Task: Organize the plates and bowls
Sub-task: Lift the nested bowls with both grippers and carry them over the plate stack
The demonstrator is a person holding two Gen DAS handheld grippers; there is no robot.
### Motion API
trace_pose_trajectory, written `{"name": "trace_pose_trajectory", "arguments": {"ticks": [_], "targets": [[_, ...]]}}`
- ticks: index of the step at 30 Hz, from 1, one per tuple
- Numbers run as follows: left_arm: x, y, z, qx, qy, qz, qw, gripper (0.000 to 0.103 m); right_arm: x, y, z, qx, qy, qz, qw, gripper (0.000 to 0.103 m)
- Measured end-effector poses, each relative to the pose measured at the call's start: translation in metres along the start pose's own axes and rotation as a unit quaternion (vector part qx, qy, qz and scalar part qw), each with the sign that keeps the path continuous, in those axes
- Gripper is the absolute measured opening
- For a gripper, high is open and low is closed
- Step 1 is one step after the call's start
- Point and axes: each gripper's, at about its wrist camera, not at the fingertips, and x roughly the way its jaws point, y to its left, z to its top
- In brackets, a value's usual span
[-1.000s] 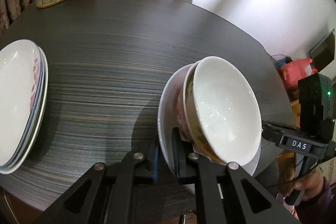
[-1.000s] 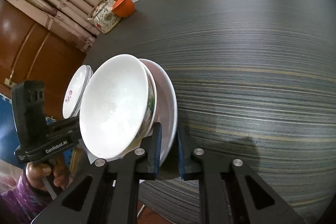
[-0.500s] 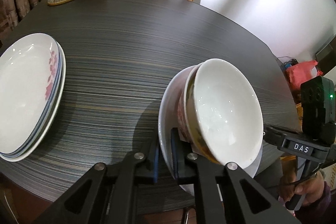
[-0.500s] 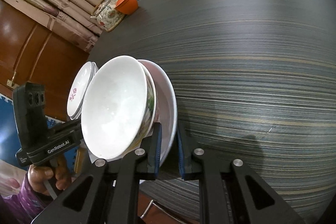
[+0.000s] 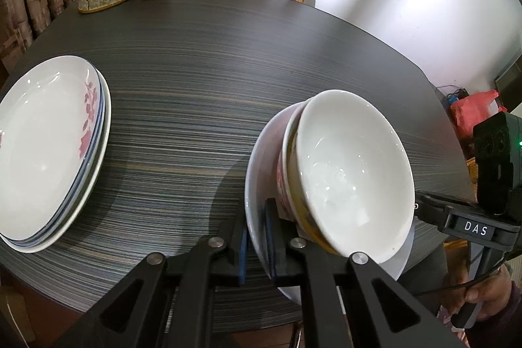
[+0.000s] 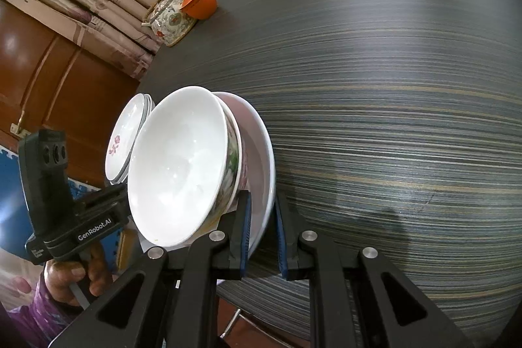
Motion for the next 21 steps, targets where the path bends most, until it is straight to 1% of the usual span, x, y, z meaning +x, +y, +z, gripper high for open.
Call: {"name": "trace_pose_trajectory", "arguments": {"ticks": [10, 21], "targets": [[-0.009, -0.002, 0.000, -0.002, -0.011, 0.009, 0.9999, 0.006, -0.001, -0.002, 0.000, 0.009, 0.006, 0.008, 1.000, 0.015], [-0.031, 0.007, 0.007, -0.011, -0.025, 0.018, 0.9995, 0.006, -0.004, 0.011, 0.008, 0.004, 0.007, 0.015, 1.000, 0.016]]}}
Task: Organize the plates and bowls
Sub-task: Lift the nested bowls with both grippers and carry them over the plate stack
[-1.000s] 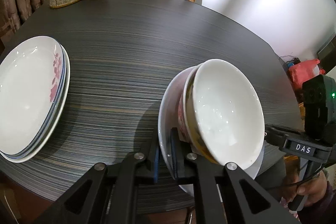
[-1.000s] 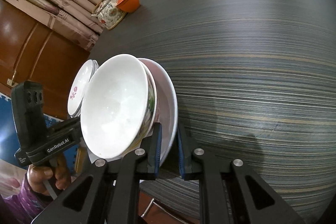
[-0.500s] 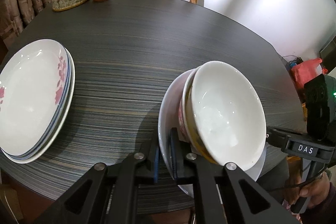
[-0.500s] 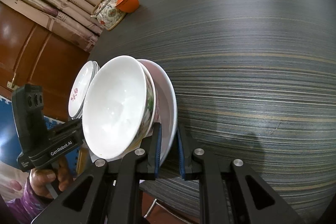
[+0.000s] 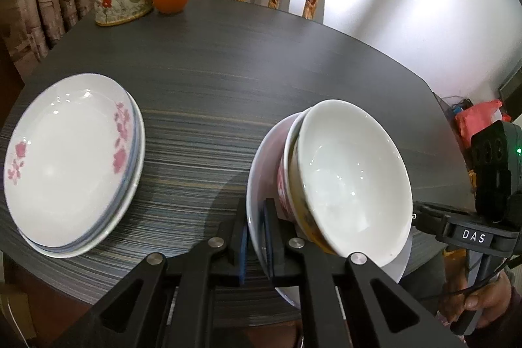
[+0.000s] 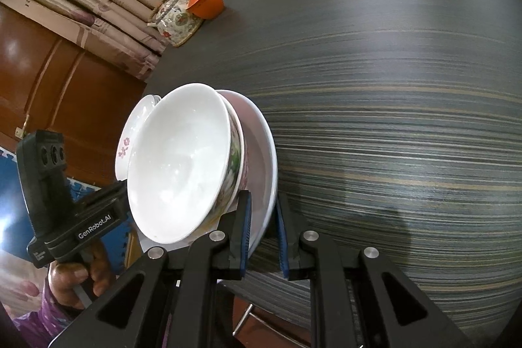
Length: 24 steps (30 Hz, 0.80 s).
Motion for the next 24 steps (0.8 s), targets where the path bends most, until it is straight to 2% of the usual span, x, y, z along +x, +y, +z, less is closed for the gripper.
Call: {"name": "trace_pose_trajectory", "arguments": {"ticks": [13, 24], "targets": [[-0.043, 0.040, 0.017, -0.038, -0.029, 0.018, 0.9987, 0.006, 0.004, 0.046, 0.021, -0.027, 0.006, 0.012, 1.000, 0.016], [-0.091, 0.102, 0.027, -0.082, -0.061, 0.051, 0.9934, 0.006, 0.027, 0.116, 0.050, -0.080, 0.020, 0.030, 0.996, 0.016]]}}
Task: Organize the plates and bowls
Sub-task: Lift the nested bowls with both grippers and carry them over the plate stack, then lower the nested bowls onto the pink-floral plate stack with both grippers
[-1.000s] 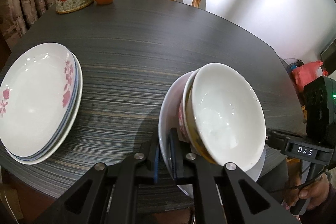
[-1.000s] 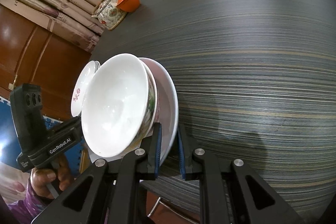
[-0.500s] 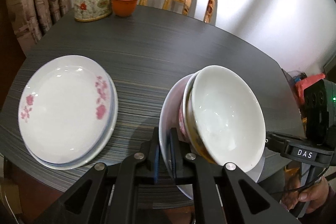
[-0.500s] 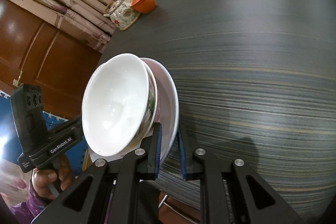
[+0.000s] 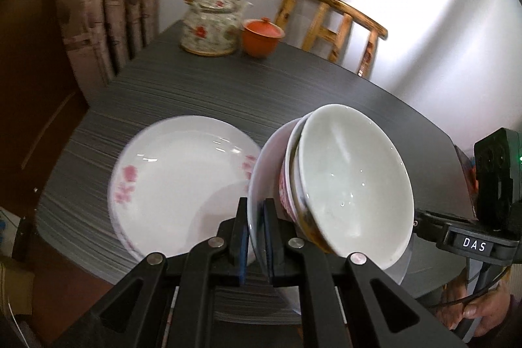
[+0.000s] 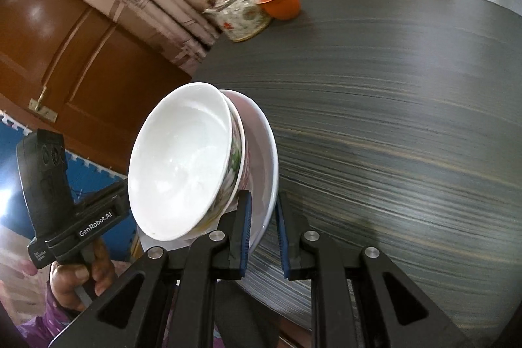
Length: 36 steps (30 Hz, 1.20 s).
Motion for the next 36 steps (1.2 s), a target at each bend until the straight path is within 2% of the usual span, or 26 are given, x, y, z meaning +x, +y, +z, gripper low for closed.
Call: {"name": "trace_pose_trajectory", "arguments": {"ticks": [8, 16, 36], "targets": [[-0.009, 0.046, 0.007, -0.030, -0.008, 0.021, 0.9993, 0.006, 0.032, 0.039, 0.019, -0.025, 0.018, 0.012, 0.999, 0.016], [-0.004, 0.082, 0.007, -0.065, -0.009, 0.024, 0.9976, 0.006, 0.067, 0.061, 0.035, -0.033, 0.039, 0.020, 0.998, 0.016], [0.019, 0.109, 0.002, -0.088, 0.004, 0.027, 0.9957, 0.006, 0.111, 0.068, 0.048, -0.033, 0.064, 0.019, 0.997, 0.016]]}}
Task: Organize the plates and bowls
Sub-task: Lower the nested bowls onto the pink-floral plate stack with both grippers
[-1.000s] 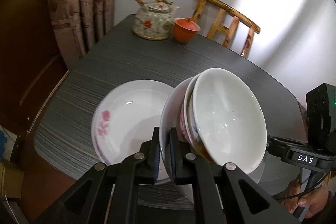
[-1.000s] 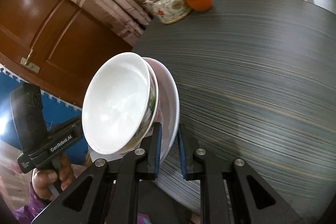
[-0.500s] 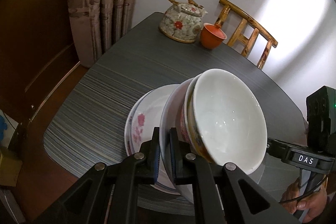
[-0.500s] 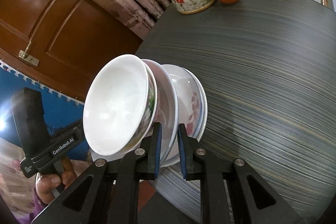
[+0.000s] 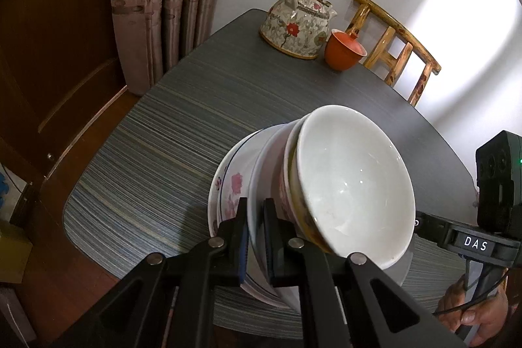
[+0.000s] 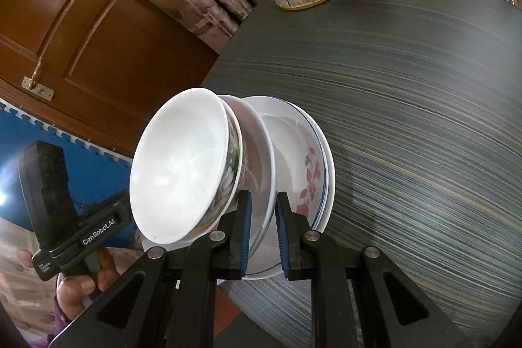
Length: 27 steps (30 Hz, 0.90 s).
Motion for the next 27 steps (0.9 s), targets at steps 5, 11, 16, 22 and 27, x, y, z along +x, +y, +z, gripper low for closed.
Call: {"name": "trace_pose_trajectory", "arguments": {"ticks": [5, 11, 16, 22, 27], "targets": [[0.007, -0.001, -0.002, 0.003, 0.008, -0.001, 1.0000, 0.006, 0.002, -0.003, 0.001, 0.003, 0.001, -0.001, 1.000, 0.016], [0.011, -0.002, -0.002, 0.007, 0.007, -0.001, 1.0000, 0.006, 0.006, -0.007, 0.001, 0.010, 0.000, -0.002, 1.000, 0.016], [0.012, -0.002, -0.001, 0.011, 0.004, 0.000, 0.9999, 0.006, 0.008, -0.008, 0.003, 0.007, -0.001, -0.001, 1.000, 0.016], [0.013, -0.003, -0.001, 0.023, -0.008, 0.007, 0.9997, 0.006, 0.009, -0.011, 0.001, 0.009, -0.003, 0.004, 1.000, 0.016], [0.013, -0.004, -0.003, 0.032, -0.021, 0.009, 0.9992, 0.007, 0.010, -0.013, 0.000, 0.012, -0.011, 0.009, 1.000, 0.015]]}}
